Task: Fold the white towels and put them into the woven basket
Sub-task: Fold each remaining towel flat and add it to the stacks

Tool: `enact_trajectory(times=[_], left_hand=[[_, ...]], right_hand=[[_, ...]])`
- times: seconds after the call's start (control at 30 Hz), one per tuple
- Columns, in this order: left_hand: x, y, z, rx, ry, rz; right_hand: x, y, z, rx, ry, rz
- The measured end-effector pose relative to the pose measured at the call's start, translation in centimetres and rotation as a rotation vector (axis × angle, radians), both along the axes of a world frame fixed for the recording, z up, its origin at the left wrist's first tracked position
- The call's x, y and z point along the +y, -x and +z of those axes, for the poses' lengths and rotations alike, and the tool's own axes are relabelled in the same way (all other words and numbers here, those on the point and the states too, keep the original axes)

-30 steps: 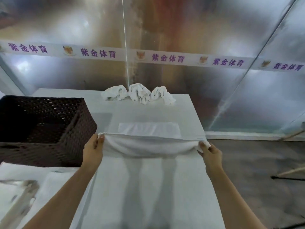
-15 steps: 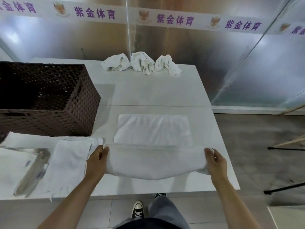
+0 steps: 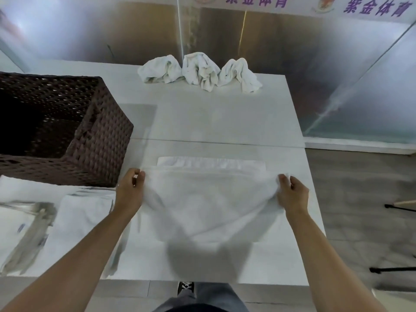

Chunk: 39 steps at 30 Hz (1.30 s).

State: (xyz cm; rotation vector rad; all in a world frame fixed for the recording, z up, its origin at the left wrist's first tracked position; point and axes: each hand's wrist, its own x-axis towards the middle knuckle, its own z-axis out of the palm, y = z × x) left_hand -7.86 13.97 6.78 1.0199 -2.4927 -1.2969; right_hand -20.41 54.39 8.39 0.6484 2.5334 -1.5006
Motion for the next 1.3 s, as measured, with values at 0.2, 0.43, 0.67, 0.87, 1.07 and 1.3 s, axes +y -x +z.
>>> enact_trajectory(times=[0.2,0.43,0.67,0.87,1.07,1.3], left_hand=[[-0.6,5.5,-2.1,-0.059,0.048,0.085],[-1.7,8.5,-5.1,-0.167,0.055,0.12],[0.3,6.7,-6.5,-0.338,0.075,-0.039],[7.2,-0.9,-8.4,-0.402,0.465,-0.683],[11.7,-7.5,-9.3,-0.446,0.524,-0.877],[10.1,-8.7,-9.7,-0.467,0.697,-0.882]], right_hand=[[-0.8,5.6,-3.2,-0.051,0.035,0.012],[-1.0,9.2,-6.7,-0.126,0.064,0.002],[-1.0,7.4,-8.8,-0.116,-0.211,0.099],[-2.1,2.5,-10.6,-0.025,-0.498,0.741],[-1.1,-1.2,-11.1,-0.19,-0.537,0.832],[0.1,-8.0,-9.6,-0.243,-0.652,0.757]])
